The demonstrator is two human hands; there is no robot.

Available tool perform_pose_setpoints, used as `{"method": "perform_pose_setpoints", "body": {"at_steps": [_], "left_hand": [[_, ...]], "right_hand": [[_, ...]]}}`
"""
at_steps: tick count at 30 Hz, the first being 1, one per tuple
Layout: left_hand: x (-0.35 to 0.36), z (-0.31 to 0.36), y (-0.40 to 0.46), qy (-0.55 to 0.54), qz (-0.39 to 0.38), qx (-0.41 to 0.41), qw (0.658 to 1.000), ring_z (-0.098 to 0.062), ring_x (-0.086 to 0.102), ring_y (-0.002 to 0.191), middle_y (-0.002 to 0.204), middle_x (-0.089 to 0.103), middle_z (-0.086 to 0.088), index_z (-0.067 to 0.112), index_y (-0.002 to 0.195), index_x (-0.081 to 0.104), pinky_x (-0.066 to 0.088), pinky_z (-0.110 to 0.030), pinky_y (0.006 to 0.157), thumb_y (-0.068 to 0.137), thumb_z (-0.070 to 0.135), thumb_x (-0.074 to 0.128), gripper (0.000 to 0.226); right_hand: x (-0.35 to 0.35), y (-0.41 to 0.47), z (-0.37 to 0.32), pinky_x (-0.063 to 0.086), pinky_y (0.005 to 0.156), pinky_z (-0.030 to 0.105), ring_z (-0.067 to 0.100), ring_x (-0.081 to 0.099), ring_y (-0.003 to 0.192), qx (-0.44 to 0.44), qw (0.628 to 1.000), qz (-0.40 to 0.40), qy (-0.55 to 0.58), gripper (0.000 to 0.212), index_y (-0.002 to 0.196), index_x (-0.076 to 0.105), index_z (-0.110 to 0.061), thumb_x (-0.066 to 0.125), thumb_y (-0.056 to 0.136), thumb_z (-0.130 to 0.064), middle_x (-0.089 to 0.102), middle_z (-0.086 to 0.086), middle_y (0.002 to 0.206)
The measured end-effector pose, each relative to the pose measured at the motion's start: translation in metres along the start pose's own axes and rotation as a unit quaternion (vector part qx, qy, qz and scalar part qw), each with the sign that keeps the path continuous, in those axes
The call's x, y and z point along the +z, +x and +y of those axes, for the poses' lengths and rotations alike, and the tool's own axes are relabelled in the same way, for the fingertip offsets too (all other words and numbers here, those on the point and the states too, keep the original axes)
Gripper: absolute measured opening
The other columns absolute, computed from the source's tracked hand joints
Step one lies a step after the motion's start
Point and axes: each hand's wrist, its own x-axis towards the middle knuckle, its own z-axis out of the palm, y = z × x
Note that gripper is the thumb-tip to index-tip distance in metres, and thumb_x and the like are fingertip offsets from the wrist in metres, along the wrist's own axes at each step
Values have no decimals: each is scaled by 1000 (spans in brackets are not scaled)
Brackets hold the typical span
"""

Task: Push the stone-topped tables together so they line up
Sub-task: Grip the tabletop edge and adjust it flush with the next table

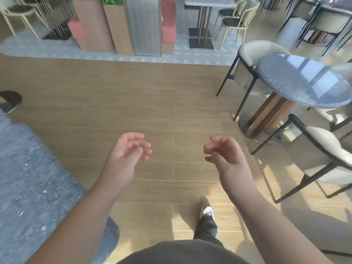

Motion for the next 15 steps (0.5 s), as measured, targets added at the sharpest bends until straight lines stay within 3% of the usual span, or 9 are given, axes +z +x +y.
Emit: {"method": "perform_pose_setpoints", "body": {"at_steps": [7,12,15], "left_hand": [[44,0,119,3,134,-19,991,-25,70,92,98,69,-9,7,116,57,59,-35,85,98,-13,41,32],[58,9,187,12,199,-51,979,-20,71,92,96,72,-5,15,113,60,56,-47,91,97,-12,41,37],[54,12,217,8,253,-52,966,-20,71,91,96,71,-6,15,110,60,56,-45,91,96,-14,40,37]], "right_hand": [[9,184,8,53,97,47,18,65,98,-17,993,-118,-13,38,112,59,-21,46,93,9,68,0,100],[33,291,-3,52,96,48,16,65,99,-16,974,-220,-39,38,110,59,-26,45,94,6,69,-5,99],[68,340,-8,52,97,45,14,64,98,-16,964,-261,-36,39,110,58,-28,44,94,4,68,-3,101]]}}
